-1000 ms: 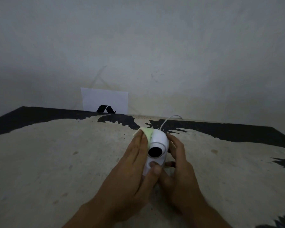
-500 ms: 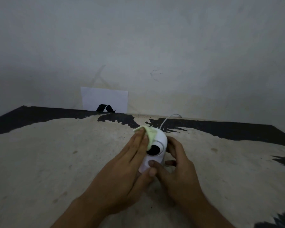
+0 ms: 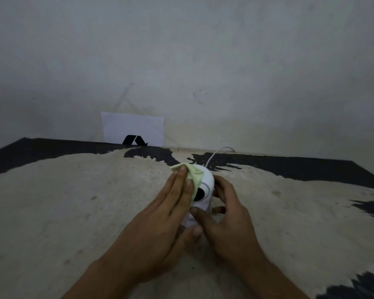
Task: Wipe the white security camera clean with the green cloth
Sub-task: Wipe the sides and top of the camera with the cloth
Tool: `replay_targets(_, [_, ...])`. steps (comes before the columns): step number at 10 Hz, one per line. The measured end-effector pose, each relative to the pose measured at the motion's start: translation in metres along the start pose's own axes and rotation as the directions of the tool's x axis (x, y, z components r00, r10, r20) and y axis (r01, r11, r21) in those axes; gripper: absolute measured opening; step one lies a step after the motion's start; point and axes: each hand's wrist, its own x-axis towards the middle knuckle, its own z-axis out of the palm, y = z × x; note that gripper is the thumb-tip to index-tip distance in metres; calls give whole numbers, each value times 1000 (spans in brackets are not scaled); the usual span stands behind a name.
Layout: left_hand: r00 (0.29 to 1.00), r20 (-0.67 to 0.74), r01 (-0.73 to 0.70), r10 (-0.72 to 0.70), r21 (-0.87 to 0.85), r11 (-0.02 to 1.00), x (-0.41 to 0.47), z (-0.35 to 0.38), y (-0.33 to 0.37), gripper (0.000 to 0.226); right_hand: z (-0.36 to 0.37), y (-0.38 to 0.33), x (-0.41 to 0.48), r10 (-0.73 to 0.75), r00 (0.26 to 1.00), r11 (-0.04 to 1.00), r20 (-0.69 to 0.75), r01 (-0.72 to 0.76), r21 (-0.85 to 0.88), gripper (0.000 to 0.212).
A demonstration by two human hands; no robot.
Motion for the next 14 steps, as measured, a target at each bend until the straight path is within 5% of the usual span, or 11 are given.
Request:
replay_targets(3, [964, 146, 260, -221, -360, 896, -10, -5, 7, 79, -1, -1, 0, -34, 999, 999, -8, 34, 0, 64])
replay_targets(4, [980, -40, 171, -193, -319, 932, -11, 1, 9, 74, 0, -3, 0, -40, 999, 999, -6, 40, 2, 64])
replay_targets(6, [975, 63, 218, -215, -476, 852, -7, -2, 7, 74, 2, 3, -3, -28, 1000, 999, -5, 28, -34, 62])
replay_targets(8, [991, -8, 110, -132, -509, 854, -5, 0, 4, 66, -3, -26, -4, -60, 996, 990, 65, 51, 133, 52])
replay_targets(9, [982, 22, 167, -190, -585, 794, 0, -6, -1, 65, -2, -15, -6, -51, 998, 999, 29, 51, -9, 60])
replay_targets(10, [980, 18, 173, -198, -568, 805, -1, -2, 0, 70, -1, -1, -5, -23, 1000, 998, 9, 24, -55, 63])
replay_targets(12, [998, -68, -9, -6, -211, 977, 0, 10, 3, 74, 3, 0, 0, 14, 1000, 1000, 25, -14, 19, 66])
replay_targets(14, [999, 24, 23, -23, 29, 999, -8, 10, 5, 80, 2, 1, -1, -7, 1000, 1000, 13, 7, -8, 63])
